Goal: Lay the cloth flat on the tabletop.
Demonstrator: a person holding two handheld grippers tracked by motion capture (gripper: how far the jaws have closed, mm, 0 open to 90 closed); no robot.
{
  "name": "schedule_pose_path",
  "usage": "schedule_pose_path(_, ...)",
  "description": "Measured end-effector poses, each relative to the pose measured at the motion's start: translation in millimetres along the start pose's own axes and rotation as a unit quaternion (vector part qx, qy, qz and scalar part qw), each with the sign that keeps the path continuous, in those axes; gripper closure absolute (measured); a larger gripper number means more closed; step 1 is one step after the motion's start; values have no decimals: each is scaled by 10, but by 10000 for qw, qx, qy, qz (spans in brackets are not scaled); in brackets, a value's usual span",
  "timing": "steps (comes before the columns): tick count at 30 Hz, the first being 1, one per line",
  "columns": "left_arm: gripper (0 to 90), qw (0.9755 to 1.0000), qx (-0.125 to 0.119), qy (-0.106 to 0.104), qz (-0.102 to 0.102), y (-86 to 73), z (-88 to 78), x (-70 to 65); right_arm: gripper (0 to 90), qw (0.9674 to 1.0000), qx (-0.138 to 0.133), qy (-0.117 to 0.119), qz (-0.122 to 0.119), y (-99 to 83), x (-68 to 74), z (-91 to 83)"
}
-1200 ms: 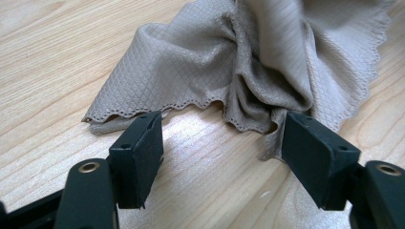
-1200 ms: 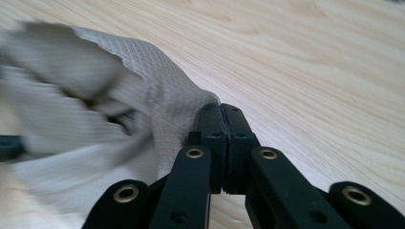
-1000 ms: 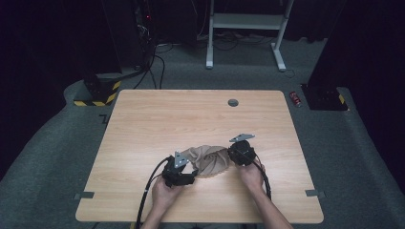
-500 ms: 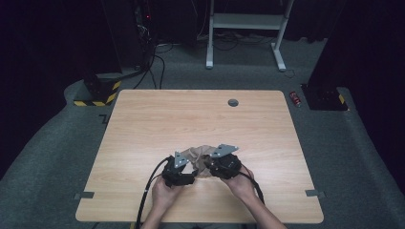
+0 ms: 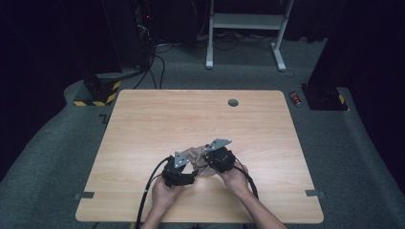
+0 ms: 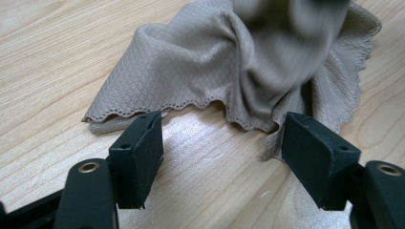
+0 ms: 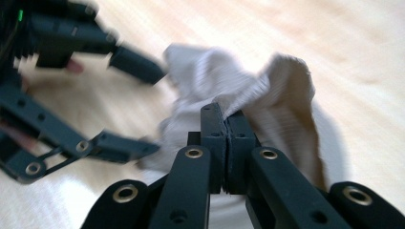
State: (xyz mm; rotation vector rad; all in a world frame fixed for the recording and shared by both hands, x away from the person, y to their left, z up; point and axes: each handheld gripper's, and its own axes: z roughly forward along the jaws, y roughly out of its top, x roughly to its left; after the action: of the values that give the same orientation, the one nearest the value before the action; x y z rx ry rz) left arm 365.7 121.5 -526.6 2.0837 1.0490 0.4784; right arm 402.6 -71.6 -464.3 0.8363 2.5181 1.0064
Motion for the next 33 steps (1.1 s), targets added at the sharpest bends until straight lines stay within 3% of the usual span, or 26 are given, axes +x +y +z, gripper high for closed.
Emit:
schedule_pose_path(5,309,10000,-6,0,-1,0,1,0,887,9987,-305,-353,209,102,-224,-191)
schedule_pose_path(7,309,10000,-7,6,4,0,1,1,887,9965,-331,-671,385,129,-380,-231)
schedule_pose_path(8,309,10000,-7,6,4,0,1,1,887,9965,-331,-671,385,129,-380,-231)
schedule_pose_path(9,309,10000,-7,0,-4,0,1,-1,886,9946,-230,-804,608,95,-512,-194)
schedule_pose_path(11,309,10000,-3,-1,0,0,0,0,884,9936,-152,-862,710,72,-552,-169)
schedule_pose_path(12,308,10000,0,-3,-1,0,0,0,865,9924,-10,-888,847,25,-620,-107)
schedule_pose_path(13,308,10000,4,-2,6,0,-1,1,809,9904,323,-832,1056,-63,-681,1)
schedule_pose_path(16,307,10000,0,-1,-8,-1,-1,-1,774,9903,494,-742,1064,-134,-669,50)
schedule_pose_path(18,307,10000,4,0,-11,-2,-2,-2,738,9915,527,-705,961,-193,-610,34)
schedule_pose_path(25,307,10000,0,0,-7,-1,-1,-1,689,9953,286,-596,703,-284,-398,-269)
schedule_pose_path(29,307,10000,0,-1,-7,-1,0,-1,648,9988,85,-403,260,-269,-208,-355)
schedule_pose_path(33,306,10000,0,1,-5,-1,-1,-1,558,9994,54,-312,-110,-215,-64,-257)
